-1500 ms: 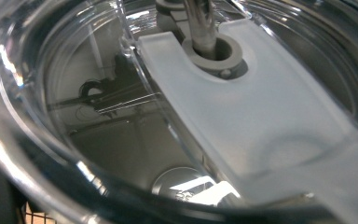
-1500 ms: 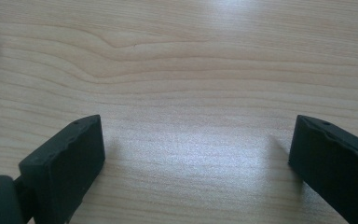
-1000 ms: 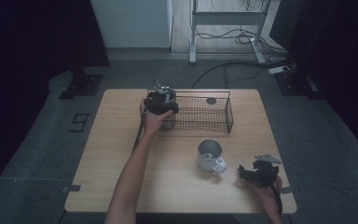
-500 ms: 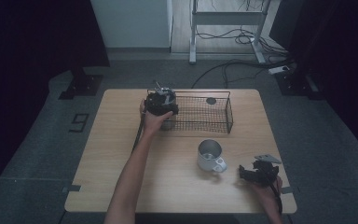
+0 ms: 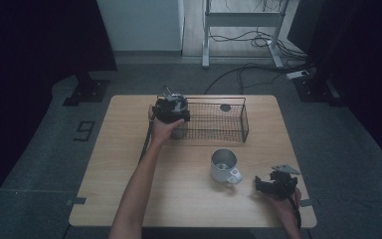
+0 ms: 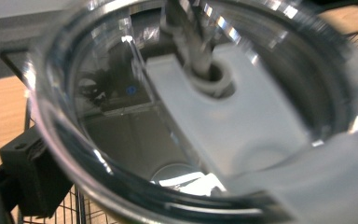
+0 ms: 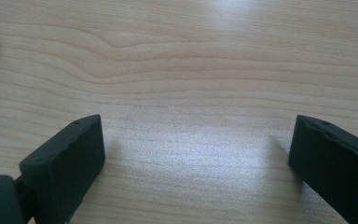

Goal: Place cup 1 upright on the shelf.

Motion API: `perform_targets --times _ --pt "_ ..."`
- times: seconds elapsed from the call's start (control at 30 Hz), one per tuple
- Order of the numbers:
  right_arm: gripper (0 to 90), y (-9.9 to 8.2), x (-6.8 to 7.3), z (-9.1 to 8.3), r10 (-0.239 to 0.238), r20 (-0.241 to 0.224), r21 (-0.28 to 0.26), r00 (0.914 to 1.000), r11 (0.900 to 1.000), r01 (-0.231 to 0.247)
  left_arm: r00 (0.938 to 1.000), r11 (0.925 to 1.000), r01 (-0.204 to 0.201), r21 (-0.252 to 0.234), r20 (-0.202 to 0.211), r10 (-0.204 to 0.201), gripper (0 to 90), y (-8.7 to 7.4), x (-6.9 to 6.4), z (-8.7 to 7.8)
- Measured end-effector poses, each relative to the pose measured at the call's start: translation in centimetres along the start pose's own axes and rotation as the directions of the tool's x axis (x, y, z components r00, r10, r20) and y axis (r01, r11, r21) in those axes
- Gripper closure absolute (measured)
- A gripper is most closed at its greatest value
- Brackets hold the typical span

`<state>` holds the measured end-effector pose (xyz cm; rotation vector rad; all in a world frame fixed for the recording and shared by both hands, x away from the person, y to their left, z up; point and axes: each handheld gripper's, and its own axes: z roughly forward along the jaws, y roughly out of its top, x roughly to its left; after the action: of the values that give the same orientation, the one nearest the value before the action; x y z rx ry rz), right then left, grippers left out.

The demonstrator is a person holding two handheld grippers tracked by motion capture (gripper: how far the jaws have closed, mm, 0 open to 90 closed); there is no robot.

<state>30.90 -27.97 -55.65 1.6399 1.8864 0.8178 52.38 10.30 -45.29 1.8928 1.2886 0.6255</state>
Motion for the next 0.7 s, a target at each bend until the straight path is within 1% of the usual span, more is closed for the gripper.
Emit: perform_targets --times 0.13,0.23,0.37,0.5,0.7 --pt "3.2 0.0 0.0 0.0 0.000 0.000 0.000 1.0000 1.0000 0.000 1.0000 0.9999 0.008 -0.015 0.004 -0.008 0.8 0.2 0.1 -0.7" --pt "3.2 0.0 0.0 0.0 0.000 0.000 0.000 1.0000 1.0000 0.000 1.0000 0.9998 0.002 -0.021 0.004 -0.002 0.6 0.1 0.2 -1.3" --pt "3.2 0.0 0.0 0.0 0.000 -0.001 0.000 1.0000 1.0000 0.000 1.0000 0.9994 0.004 -0.034 0.006 -0.004 0.5 0.1 0.2 -1.9" --pt "3.3 0.0 0.0 0.0 -0.001 -0.001 -0.001 1.0000 1.0000 0.001 0.9999 0.9989 0.006 -0.046 0.014 -0.005 0.3 -0.1 0.4 -2.6" --pt "3.4 0.0 0.0 0.0 0.000 -0.001 0.000 1.0000 1.0000 0.000 0.9993 0.9974 0.021 -0.068 0.032 -0.019 0.9 -0.5 0.7 -3.6"
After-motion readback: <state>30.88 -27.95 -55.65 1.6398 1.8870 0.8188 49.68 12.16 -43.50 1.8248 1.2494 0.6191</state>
